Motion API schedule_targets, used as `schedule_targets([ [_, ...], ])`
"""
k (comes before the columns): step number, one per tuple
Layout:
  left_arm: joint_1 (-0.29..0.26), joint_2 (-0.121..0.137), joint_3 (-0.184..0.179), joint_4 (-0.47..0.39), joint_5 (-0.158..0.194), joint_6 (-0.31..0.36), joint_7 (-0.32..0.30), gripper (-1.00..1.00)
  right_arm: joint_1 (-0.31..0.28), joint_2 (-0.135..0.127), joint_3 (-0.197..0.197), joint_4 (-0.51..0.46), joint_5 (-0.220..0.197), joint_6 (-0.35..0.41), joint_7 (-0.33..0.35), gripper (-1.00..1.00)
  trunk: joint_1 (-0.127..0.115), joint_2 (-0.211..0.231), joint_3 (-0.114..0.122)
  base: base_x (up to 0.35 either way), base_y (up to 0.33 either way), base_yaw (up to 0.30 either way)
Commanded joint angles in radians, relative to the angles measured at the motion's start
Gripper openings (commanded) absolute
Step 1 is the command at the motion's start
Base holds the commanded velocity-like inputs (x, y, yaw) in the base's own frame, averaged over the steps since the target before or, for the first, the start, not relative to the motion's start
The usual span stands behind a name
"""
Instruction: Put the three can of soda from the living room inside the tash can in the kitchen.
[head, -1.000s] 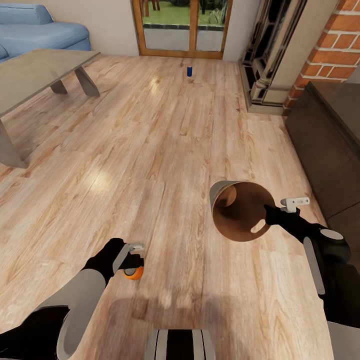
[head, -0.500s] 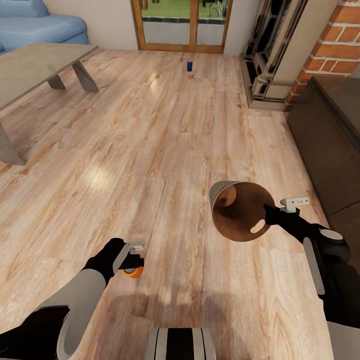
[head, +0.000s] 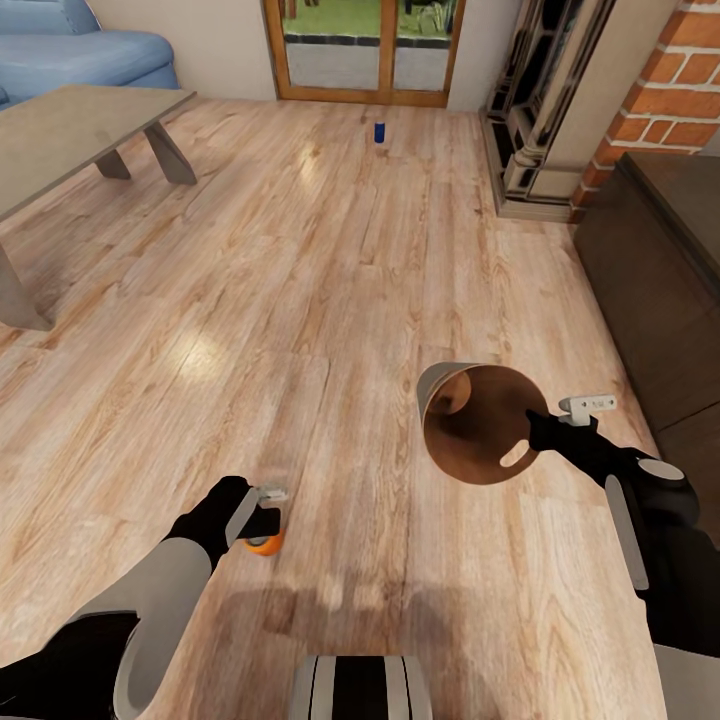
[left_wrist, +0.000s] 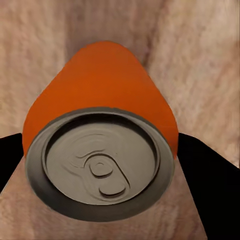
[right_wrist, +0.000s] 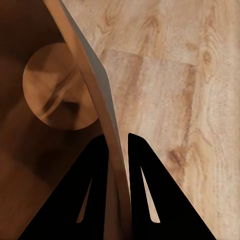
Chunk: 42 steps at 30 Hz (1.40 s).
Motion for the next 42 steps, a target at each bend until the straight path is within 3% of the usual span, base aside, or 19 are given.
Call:
schedule_targets([
  [1,0.0,0.0,0.0,0.0,-0.004,0.0,-0.001,-1.0,0.0,0.0,0.0,-0.001,-0.015,0.002,0.007,-1.0,0.0,0.0,0.0,0.0,0.0,0.0],
  [6,0.0,0.0,0.0,-0.001,-0.003,0.0,-0.005,-1.0,0.001,0.0,0.0,-0.001,-0.015,0.001,0.007,-1.0,0.0,0.0,0.0,0.0,0.0,0.0],
  [37,0.0,-0.005,0.001,-0.012,0.0,0.003,-0.021,-1.0,0.006,0.001,0.024,-0.001,-0.016,0.006,0.006,-1.0,-0.014,0.007,0.12,0.0,0.0,0.0],
  [42,-0.001,0.0,0.001,-0.031,0.002,0.007,-0.026,-1.0,0.006,-0.003,0.026,-0.002,-0.016,0.096,0.007,-1.0,-0.016,0.008,0.139,0.0,0.0,0.0],
])
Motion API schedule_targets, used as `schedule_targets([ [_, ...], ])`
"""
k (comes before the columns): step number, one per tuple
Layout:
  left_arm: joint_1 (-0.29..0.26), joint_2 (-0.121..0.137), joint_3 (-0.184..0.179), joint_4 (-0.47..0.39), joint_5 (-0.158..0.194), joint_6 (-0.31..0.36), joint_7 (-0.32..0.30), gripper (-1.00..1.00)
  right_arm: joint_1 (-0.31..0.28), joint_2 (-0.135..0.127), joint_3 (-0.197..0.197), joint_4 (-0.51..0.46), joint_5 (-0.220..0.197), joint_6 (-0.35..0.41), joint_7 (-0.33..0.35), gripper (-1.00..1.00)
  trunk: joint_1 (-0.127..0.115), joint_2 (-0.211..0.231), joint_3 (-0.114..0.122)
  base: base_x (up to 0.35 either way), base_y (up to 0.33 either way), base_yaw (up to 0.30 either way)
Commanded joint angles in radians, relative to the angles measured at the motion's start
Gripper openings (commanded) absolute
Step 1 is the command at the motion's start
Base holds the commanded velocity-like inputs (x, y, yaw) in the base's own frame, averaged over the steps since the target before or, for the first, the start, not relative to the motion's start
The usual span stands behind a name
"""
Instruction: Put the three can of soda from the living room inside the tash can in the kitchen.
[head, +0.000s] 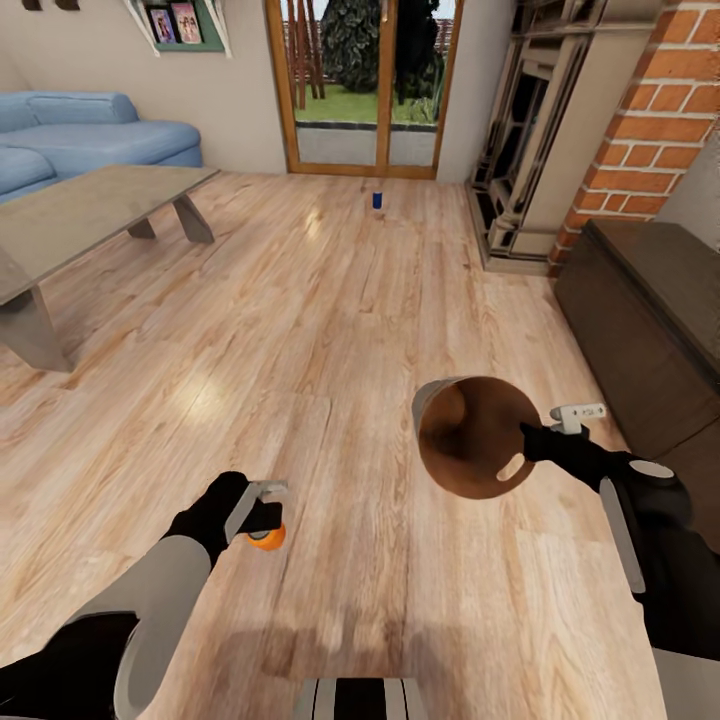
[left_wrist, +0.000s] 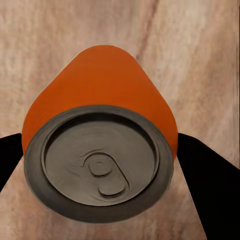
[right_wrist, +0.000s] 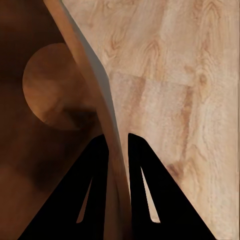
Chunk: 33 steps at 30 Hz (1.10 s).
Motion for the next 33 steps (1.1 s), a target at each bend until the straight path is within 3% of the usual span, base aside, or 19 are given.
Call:
schedule_targets([
  [1,0.001,0.001,0.0,-0.02,0.001,0.001,-0.002,-1.0,-0.001,-0.002,-0.001,-0.005,-0.017,0.031,0.006,-1.0,0.0,0.0,0.004,0.0,0.0,0.0],
  [7,0.003,0.002,-0.001,-0.136,0.004,0.006,-0.018,-1.0,-0.004,-0.007,-0.001,-0.005,-0.017,0.197,0.009,-1.0,-0.003,0.002,0.027,0.0,0.0,0.0],
  [9,0.011,0.003,-0.002,-0.204,0.004,0.011,-0.045,-1.0,-0.006,-0.017,0.0,-0.005,-0.017,0.282,0.012,-1.0,-0.004,0.002,0.035,0.0,0.0,0.0],
  [11,0.024,0.004,-0.003,-0.262,0.004,0.03,-0.069,-1.0,-0.008,-0.027,0.001,-0.005,-0.017,0.314,0.014,-1.0,-0.005,0.003,0.043,0.0,0.0,0.0],
  [13,0.029,0.004,-0.003,-0.313,0.005,0.063,-0.085,-1.0,-0.009,-0.035,0.004,-0.005,-0.017,0.318,0.015,-1.0,-0.006,0.003,0.051,0.0,0.0,0.0],
  [17,0.037,-0.009,-0.015,-0.289,0.017,0.04,-0.087,-1.0,0.016,-0.013,0.028,0.034,0.043,0.312,0.019,-1.0,-0.006,0.003,0.05,0.0,0.0,0.0],
  [25,0.037,-0.009,-0.015,-0.27,0.017,0.021,-0.087,-1.0,0.038,-0.013,0.075,0.034,0.163,0.312,0.027,-1.0,-0.006,0.003,0.05,0.0,0.0,0.0],
  [33,0.037,-0.009,-0.015,-0.27,0.017,0.021,-0.087,-1.0,0.038,-0.013,0.076,0.034,0.246,0.312,0.028,-1.0,-0.006,0.003,0.05,0.0,0.0,0.0],
])
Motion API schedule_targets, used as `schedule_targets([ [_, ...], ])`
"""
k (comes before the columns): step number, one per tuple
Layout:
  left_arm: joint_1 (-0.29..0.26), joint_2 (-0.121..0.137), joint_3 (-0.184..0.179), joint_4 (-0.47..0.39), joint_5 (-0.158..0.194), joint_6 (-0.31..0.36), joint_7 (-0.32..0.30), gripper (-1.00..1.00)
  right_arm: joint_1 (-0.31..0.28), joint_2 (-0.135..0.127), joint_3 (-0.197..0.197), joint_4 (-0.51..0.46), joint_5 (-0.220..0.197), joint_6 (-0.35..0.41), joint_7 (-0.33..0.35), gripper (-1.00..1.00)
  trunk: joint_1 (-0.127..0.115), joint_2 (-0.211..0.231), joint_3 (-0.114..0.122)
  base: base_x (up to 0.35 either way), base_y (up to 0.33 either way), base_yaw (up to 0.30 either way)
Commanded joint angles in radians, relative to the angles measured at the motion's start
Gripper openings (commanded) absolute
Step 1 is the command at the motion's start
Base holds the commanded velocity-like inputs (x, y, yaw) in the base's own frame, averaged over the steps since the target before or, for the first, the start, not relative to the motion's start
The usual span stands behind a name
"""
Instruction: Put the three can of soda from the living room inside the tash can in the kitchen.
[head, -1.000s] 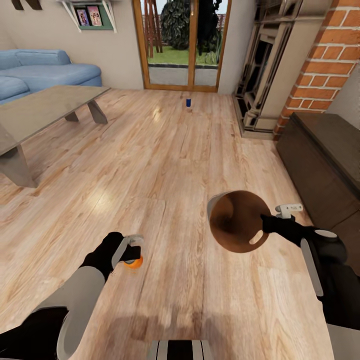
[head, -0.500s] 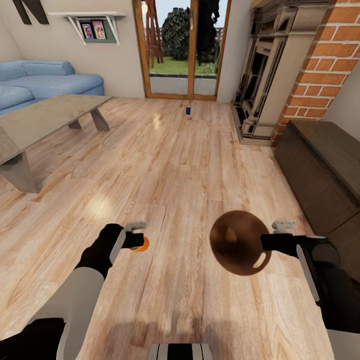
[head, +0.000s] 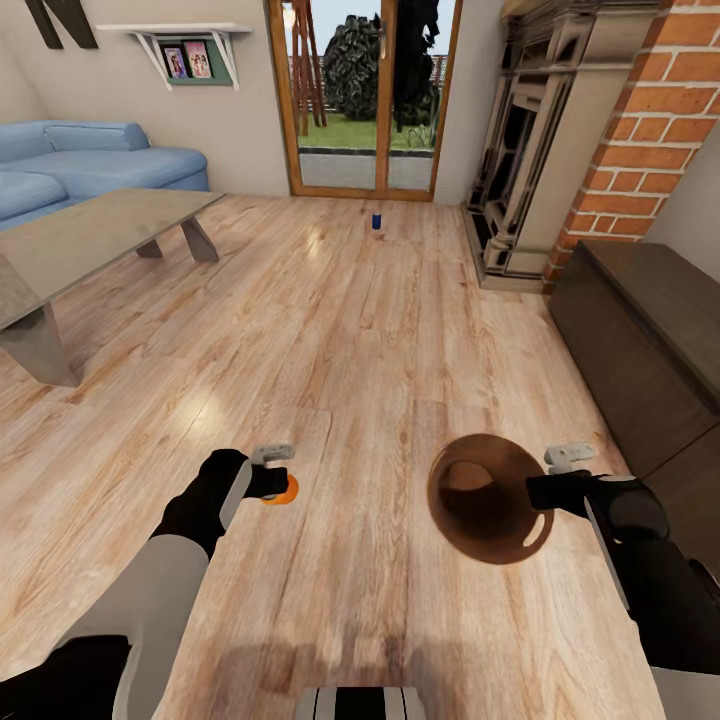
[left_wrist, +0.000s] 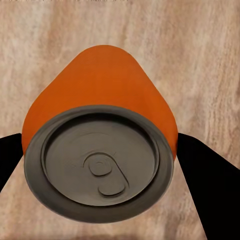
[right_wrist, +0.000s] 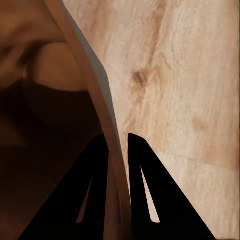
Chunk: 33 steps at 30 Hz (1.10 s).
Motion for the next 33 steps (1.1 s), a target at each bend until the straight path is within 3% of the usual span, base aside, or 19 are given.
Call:
schedule_targets([
  [1,0.006,0.001,0.001,-0.006,-0.001,-0.006,-0.006,-1.0,0.004,0.006,-0.005,0.001,-0.006,0.003,0.0,-1.0,0.0,0.0,0.0,0.0,0.0,0.0],
  [9,0.051,0.004,-0.001,-0.051,-0.009,-0.05,-0.052,-1.0,0.03,0.05,-0.008,0.006,0.065,0.002,-0.014,-1.0,-0.001,0.0,0.008,0.0,0.0,0.0],
  [10,0.149,0.004,-0.002,-0.064,-0.009,-0.066,-0.088,-1.0,0.031,0.091,-0.007,0.006,-0.249,0.002,-0.015,-1.0,-0.001,0.001,0.012,0.0,0.0,0.0],
  [15,0.152,0.004,-0.021,-0.066,-0.009,-0.064,-0.089,-1.0,0.032,0.093,-0.006,0.006,-0.249,0.001,-0.015,-1.0,-0.004,0.002,0.031,0.0,0.0,0.0],
  [18,0.153,0.005,-0.035,-0.066,-0.009,-0.058,-0.092,-1.0,0.033,0.094,0.016,0.006,-0.249,0.0,-0.016,-1.0,-0.005,0.003,0.043,0.0,0.0,0.0],
  [29,0.153,0.008,-0.044,-0.07,-0.008,-0.054,-0.094,-1.0,0.033,0.093,0.037,0.003,-0.249,-0.001,-0.019,-1.0,-0.01,0.005,0.085,0.0,0.0,0.0],
  [33,0.154,0.01,-0.045,-0.157,-0.004,-0.02,-0.12,-1.0,0.033,0.09,0.036,0.001,-0.249,-0.001,-0.016,-1.0,-0.012,0.006,0.101,0.0,0.0,0.0],
])
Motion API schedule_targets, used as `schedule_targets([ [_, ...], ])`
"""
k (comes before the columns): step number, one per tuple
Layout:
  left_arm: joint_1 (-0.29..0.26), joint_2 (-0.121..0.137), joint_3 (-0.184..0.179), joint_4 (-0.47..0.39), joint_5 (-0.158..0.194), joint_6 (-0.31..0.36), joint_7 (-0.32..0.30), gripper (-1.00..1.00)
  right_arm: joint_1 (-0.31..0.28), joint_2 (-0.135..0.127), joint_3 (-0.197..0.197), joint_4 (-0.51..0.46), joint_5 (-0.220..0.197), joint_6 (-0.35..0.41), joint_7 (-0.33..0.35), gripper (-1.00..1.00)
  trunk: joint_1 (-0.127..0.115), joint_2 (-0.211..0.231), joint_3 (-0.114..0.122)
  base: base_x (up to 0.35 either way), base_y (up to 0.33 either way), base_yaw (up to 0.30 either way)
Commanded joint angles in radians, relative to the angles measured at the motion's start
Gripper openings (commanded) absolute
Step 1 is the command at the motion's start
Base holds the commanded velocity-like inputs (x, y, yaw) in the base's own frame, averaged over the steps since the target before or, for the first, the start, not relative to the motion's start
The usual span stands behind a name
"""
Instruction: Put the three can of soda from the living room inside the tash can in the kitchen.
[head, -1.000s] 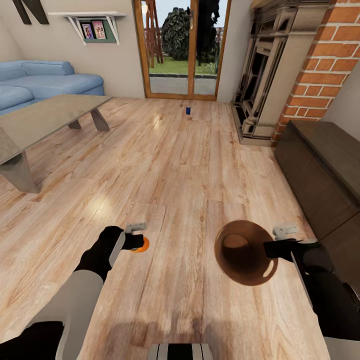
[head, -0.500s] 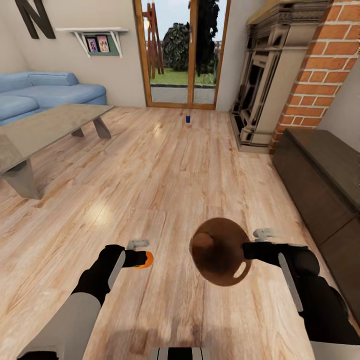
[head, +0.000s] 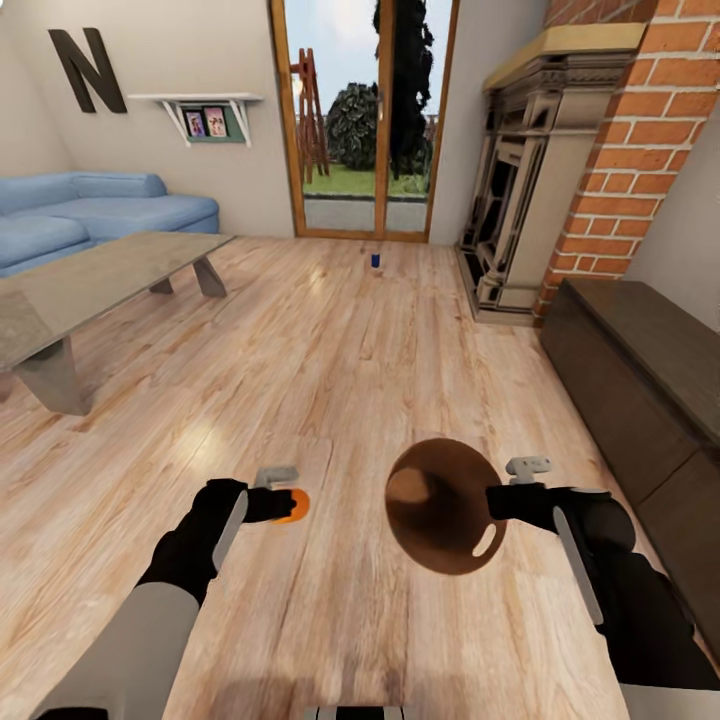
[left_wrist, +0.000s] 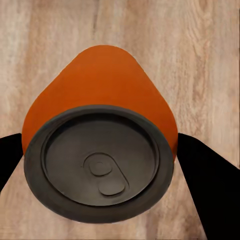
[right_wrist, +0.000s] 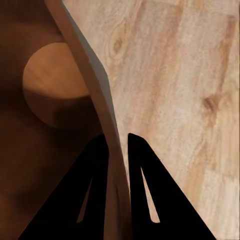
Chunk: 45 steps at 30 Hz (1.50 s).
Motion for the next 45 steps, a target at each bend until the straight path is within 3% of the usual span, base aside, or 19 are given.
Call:
schedule_targets([
  [1,0.0,0.004,0.0,-0.029,-0.005,0.018,-0.029,-1.0,0.0,-0.001,0.001,-0.001,-0.058,0.007,0.01,-1.0,0.0,0.0,0.004,0.0,0.0,0.0],
  [6,0.001,0.047,-0.001,-0.074,-0.011,0.047,-0.172,-1.0,0.002,-0.004,0.002,-0.006,-0.058,0.006,0.017,-1.0,-0.003,0.001,0.023,0.0,0.0,0.0],
  [10,0.001,0.097,-0.001,-0.08,-0.012,0.051,-0.275,-1.0,0.009,-0.016,0.0,-0.011,-0.056,0.006,0.09,-1.0,-0.004,0.002,0.039,0.0,0.0,0.0],
  [13,0.0,0.14,0.0,-0.081,-0.012,0.051,-0.365,-1.0,0.012,-0.038,0.0,-0.012,-0.055,0.006,0.138,-1.0,-0.006,0.003,0.05,0.0,0.0,0.0],
  [14,-0.001,0.175,0.001,-0.081,-0.012,0.051,-0.439,-1.0,0.013,-0.059,-0.001,-0.013,-0.055,0.006,0.171,-1.0,-0.006,0.003,0.054,0.0,0.0,0.0],
  [18,-0.002,0.219,0.001,-0.082,-0.012,0.051,-0.549,-1.0,0.015,-0.1,-0.005,-0.014,-0.055,0.006,0.237,-1.0,-0.008,0.004,0.07,0.0,0.0,0.0],
  [22,-0.002,0.238,0.0,-0.083,-0.012,0.048,-0.626,-1.0,0.017,-0.137,-0.006,-0.014,-0.055,0.005,0.276,-1.0,-0.01,0.005,0.085,0.0,0.0,0.0],
  [23,-0.002,0.243,-0.001,-0.083,-0.012,0.045,-0.68,-1.0,0.019,-0.146,-0.007,-0.015,-0.055,0.004,0.287,-1.0,-0.01,0.005,0.089,0.0,0.0,0.0],
  [26,-0.002,0.246,-0.01,-0.087,-0.013,0.042,-0.76,-1.0,0.023,-0.153,-0.007,-0.015,-0.055,0.004,0.293,-1.0,-0.012,0.006,0.101,0.0,0.0,0.0],
  [27,-0.002,0.246,-0.01,-0.087,-0.013,0.042,-0.76,-1.0,0.023,-0.153,-0.007,-0.015,-0.055,0.004,0.293,-1.0,-0.012,0.006,0.105,0.0,0.0,0.0],
  [28,-0.001,0.25,-0.021,-0.096,-0.013,0.04,-0.816,-1.0,0.037,-0.158,-0.008,-0.015,-0.054,-0.011,0.295,-1.0,-0.013,0.007,0.108,0.0,0.0,0.0],
  [34,-0.003,0.262,-0.05,-0.106,-0.014,0.045,-0.907,-1.0,0.055,-0.18,0.001,-0.014,-0.048,-0.029,0.29,-1.0,-0.015,0.008,0.132,0.0,0.0,0.0],
  [36,-0.003,0.266,-0.056,-0.118,-0.014,0.048,-0.922,-1.0,0.056,-0.181,0.001,-0.011,-0.031,-0.028,0.285,-1.0,-0.016,0.008,0.139,0.0,0.0,0.0],
  [38,-0.001,0.275,-0.062,-0.153,-0.013,0.05,-0.94,-1.0,0.057,-0.177,0.002,-0.004,0.017,-0.027,0.282,-1.0,-0.017,0.009,0.143,0.0,0.0,0.0],
  [39,0.002,0.288,-0.07,-0.206,-0.014,0.059,-0.954,-1.0,0.058,-0.173,0.003,0.001,0.081,-0.026,0.279,-1.0,-0.017,0.009,0.143,0.0,0.0,0.0],
  [45,0.004,0.307,-0.074,-0.293,-0.013,0.101,-1.013,-1.0,0.055,-0.169,0.004,0.041,0.122,-0.024,0.277,-1.0,-0.017,0.009,0.143,0.0,0.0,0.0],
])
